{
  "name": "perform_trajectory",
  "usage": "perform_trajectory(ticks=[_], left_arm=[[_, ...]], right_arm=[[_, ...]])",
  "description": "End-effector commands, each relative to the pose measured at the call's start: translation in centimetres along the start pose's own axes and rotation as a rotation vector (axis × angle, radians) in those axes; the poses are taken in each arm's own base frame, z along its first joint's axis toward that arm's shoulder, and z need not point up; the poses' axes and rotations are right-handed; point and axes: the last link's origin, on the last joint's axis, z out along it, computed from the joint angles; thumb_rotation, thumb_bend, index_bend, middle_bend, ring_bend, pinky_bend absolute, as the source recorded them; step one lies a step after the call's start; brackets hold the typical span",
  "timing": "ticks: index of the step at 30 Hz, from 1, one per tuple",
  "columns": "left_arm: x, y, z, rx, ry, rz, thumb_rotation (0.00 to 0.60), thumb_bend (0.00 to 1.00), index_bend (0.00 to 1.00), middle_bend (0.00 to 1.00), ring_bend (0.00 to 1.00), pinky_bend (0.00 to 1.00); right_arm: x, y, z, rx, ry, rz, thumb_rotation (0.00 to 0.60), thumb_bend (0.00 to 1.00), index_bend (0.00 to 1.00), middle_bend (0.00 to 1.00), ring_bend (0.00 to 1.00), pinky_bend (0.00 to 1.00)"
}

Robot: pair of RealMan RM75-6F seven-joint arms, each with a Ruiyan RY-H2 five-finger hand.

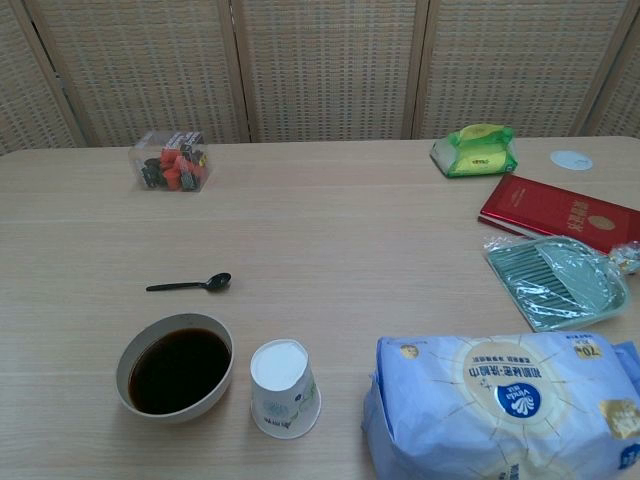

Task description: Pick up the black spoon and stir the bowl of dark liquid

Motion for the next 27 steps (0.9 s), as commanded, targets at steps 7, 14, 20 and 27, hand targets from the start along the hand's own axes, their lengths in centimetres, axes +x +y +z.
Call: perform_trajectory(ticks=[7,14,20,27], left_arm=[[0.1,0.0,0.0,-0.001,0.006,-0.001,0.600,0.22,0.13,0.15,0.07,0.00],[0.0,0.1,0.0,-0.006,0.001,-0.003,0.600,0.22,0.13,0.15,0.07,0.00],[-0.2,0.4,0.7,-0.016,-0.010,0.009,0.600,0.22,0.13,0.15,0.07,0.00],[-0.8,1.7,3.0,-0.075,-0.039,0.038,0.600,0.22,0.13,0.15,0.07,0.00]], right_arm=[[0.0,0.0,0.0,0.002,0.008,0.002,0.600,0.18,0.26,0.22,0.07,0.19],[0.0,0.1,-0.2,-0.004,0.015,0.007,0.600,0.18,0.26,0.22,0.07,0.19],[-0.1,0.2,-0.2,-0.011,0.012,0.006,0.600,0.18,0.26,0.22,0.07,0.19],[0.0,0.3,-0.2,-0.021,0.010,0.000,0.600,0.18,0.26,0.22,0.07,0.19]])
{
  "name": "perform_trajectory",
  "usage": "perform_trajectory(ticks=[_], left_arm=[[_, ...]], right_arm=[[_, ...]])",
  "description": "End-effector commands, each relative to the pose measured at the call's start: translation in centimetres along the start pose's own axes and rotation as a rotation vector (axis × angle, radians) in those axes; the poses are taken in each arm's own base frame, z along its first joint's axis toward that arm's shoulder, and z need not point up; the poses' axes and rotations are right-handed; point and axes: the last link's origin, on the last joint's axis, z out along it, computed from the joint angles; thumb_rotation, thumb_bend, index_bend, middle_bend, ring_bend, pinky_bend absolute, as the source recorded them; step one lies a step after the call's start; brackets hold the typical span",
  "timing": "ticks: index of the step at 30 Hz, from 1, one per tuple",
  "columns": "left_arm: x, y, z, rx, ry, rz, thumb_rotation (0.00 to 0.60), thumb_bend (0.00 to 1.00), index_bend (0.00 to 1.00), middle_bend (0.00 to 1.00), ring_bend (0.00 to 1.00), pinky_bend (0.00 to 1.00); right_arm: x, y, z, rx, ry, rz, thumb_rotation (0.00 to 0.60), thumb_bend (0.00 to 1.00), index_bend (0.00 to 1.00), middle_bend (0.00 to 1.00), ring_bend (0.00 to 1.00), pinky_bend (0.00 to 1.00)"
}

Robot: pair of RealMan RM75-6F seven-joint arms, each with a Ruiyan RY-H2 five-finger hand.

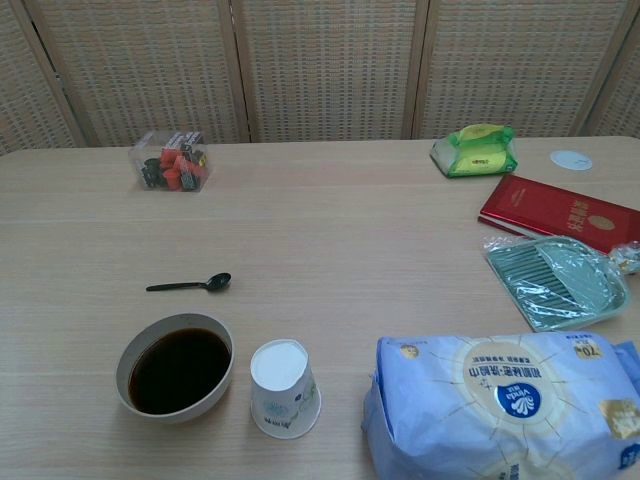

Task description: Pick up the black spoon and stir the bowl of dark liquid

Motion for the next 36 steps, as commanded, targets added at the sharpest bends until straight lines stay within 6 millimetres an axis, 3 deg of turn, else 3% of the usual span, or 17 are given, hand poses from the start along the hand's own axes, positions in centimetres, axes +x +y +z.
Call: perform_trajectory(ticks=[1,11,16,22,28,36], left_arm=[[-0.1,0.5,1.2,-0.030,-0.006,0.022,0.600,0.22,0.13,0.15,0.07,0.00],[-0.4,2.3,5.6,-0.142,-0.039,0.072,0.600,0.22,0.13,0.20,0.12,0.03],[-1.1,3.3,8.2,-0.181,-0.079,0.083,0.600,0.22,0.14,0.32,0.26,0.36],[-1.7,5.1,10.9,-0.230,-0.111,0.090,0.600,0.22,0.19,0.48,0.44,0.58],[-2.1,7.1,13.6,-0.285,-0.122,0.113,0.600,0.22,0.30,0.66,0.62,0.70],[-4.1,8.5,16.0,-0.295,-0.206,0.155,0.600,0.22,0.36,0.80,0.73,0.76]], right_arm=[[0.1,0.1,-0.1,-0.006,-0.001,-0.003,0.600,0.18,0.26,0.22,0.07,0.19],[0.1,-0.1,-0.2,-0.008,-0.009,-0.006,0.600,0.18,0.26,0.22,0.07,0.19],[0.2,-0.2,-0.2,-0.007,-0.013,-0.009,0.600,0.18,0.26,0.22,0.07,0.19],[0.2,-0.3,-0.2,-0.005,-0.017,-0.010,0.600,0.18,0.26,0.22,0.07,0.19],[0.1,-0.4,-0.2,-0.005,-0.027,-0.009,0.600,0.18,0.26,0.22,0.07,0.19],[0.1,-0.2,-0.4,-0.010,-0.034,-0.008,0.600,0.18,0.26,0.22,0.07,0.19]])
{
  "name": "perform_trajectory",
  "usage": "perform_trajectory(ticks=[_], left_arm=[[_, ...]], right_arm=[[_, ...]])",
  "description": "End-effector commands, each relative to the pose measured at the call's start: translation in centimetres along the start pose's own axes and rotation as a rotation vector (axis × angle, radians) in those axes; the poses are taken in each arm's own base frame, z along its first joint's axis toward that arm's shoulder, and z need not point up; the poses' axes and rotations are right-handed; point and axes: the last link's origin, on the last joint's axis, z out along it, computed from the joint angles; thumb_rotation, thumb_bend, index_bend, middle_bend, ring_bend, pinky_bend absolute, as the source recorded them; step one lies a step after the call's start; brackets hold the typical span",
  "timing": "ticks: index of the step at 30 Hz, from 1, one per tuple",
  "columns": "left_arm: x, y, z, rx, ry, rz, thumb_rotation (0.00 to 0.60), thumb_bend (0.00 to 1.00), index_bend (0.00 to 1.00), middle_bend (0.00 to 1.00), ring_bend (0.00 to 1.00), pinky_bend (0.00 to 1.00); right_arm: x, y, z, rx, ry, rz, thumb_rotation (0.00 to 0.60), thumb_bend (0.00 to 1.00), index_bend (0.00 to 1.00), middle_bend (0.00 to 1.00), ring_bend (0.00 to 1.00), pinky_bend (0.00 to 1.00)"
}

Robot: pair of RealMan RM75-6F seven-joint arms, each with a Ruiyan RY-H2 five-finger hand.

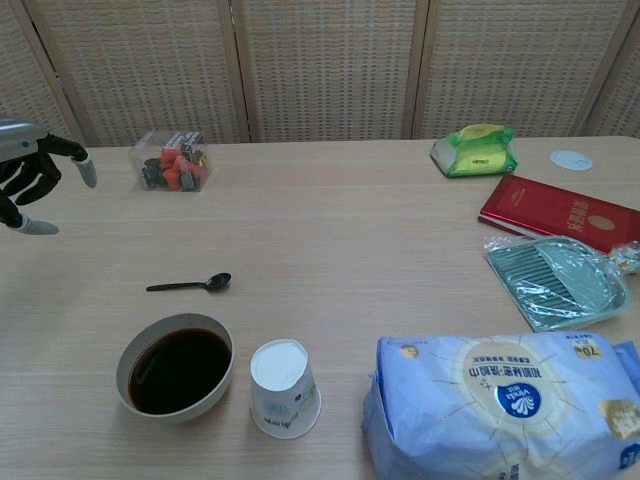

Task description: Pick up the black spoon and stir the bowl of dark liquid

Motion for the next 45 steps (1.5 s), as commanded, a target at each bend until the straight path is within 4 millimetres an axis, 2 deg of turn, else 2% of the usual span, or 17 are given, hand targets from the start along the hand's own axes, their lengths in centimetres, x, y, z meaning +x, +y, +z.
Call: perform_trajectory(ticks=[1,13,19,27,45], left_arm=[[-0.7,0.4,1.2,0.002,-0.029,0.004,0.600,0.22,0.37,0.81,0.75,0.76],[-3.5,3.5,4.4,0.000,-0.073,-0.038,0.600,0.23,0.48,0.87,0.79,0.79],[-4.5,4.4,5.1,-0.002,-0.099,-0.040,0.600,0.30,0.48,0.87,0.79,0.78],[-5.5,6.1,6.3,0.004,-0.131,-0.048,0.600,0.31,0.48,0.87,0.79,0.78],[-7.1,7.5,7.4,0.011,-0.180,-0.073,0.600,0.36,0.48,0.87,0.79,0.78]], right_arm=[[0.0,0.0,0.0,0.000,-0.002,0.001,0.600,0.18,0.26,0.22,0.07,0.19],[-0.2,0.0,0.2,0.003,-0.016,0.005,0.600,0.18,0.26,0.23,0.07,0.19],[-0.4,0.3,0.1,-0.006,-0.025,0.008,0.600,0.18,0.26,0.23,0.07,0.19],[-0.5,0.6,-0.2,-0.023,-0.034,0.008,0.600,0.18,0.26,0.23,0.07,0.19],[-0.2,1.2,-0.8,-0.051,-0.035,-0.001,0.600,0.18,0.26,0.23,0.07,0.19]])
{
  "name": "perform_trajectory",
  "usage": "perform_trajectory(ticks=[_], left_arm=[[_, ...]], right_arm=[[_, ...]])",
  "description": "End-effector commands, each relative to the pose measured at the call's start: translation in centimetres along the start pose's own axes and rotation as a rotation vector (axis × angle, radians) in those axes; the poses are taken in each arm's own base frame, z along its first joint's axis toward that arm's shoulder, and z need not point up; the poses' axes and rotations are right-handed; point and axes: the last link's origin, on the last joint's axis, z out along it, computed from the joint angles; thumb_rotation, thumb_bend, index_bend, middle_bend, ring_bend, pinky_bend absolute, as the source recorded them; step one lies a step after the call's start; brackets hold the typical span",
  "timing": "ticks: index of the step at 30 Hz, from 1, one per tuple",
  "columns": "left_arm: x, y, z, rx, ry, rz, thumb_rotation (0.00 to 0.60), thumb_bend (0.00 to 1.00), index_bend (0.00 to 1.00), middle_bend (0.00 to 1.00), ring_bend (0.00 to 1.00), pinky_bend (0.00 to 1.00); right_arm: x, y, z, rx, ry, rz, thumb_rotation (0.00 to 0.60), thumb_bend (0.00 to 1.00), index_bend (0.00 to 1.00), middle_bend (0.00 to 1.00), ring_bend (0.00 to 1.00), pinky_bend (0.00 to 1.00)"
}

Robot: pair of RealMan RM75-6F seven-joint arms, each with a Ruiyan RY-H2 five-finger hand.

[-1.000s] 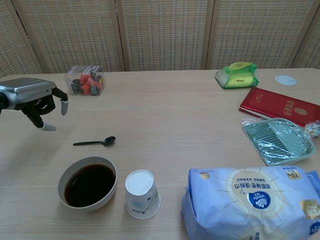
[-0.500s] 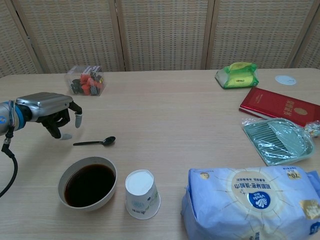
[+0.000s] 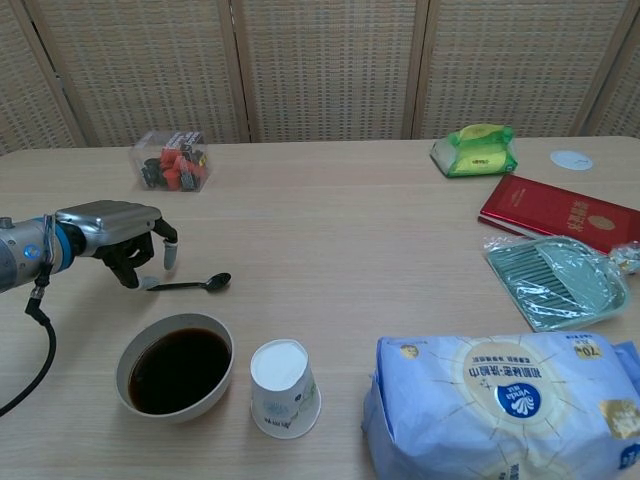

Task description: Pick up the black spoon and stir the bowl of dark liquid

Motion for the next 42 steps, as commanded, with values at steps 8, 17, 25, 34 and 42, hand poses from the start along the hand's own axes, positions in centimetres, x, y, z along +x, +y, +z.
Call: perform_trajectory(ticks=[8,17,25,34,42], left_arm=[[-0.7,0.3,0.2,0.010,-0.024,-0.013,0.600,0.36,0.48,0.87,0.79,0.78],[-1.0,0.4,0.7,0.023,-0.030,-0.016,0.600,0.36,0.48,0.87,0.79,0.78],[-1.4,0.5,0.8,0.028,-0.041,-0.022,0.600,0.36,0.48,0.87,0.79,0.79],[-1.7,0.6,0.8,0.035,-0.049,-0.034,0.600,0.36,0.51,0.87,0.79,0.78],[-2.0,0.5,0.8,0.043,-0.060,-0.053,0.600,0.37,0.54,0.87,0.79,0.79]], right_arm=[[-0.1,0.4,-0.2,-0.012,-0.009,0.001,0.600,0.18,0.26,0.23,0.07,0.19],[0.1,0.8,-0.5,-0.030,-0.008,-0.002,0.600,0.18,0.26,0.23,0.07,0.19],[0.1,1.0,-0.7,-0.038,-0.009,-0.003,0.600,0.18,0.26,0.23,0.07,0.19],[0.1,1.2,-0.9,-0.049,-0.014,-0.005,0.600,0.18,0.26,0.23,0.07,0.19],[0.1,1.2,-1.1,-0.058,-0.017,-0.005,0.600,0.18,0.26,0.23,0.07,0.19]])
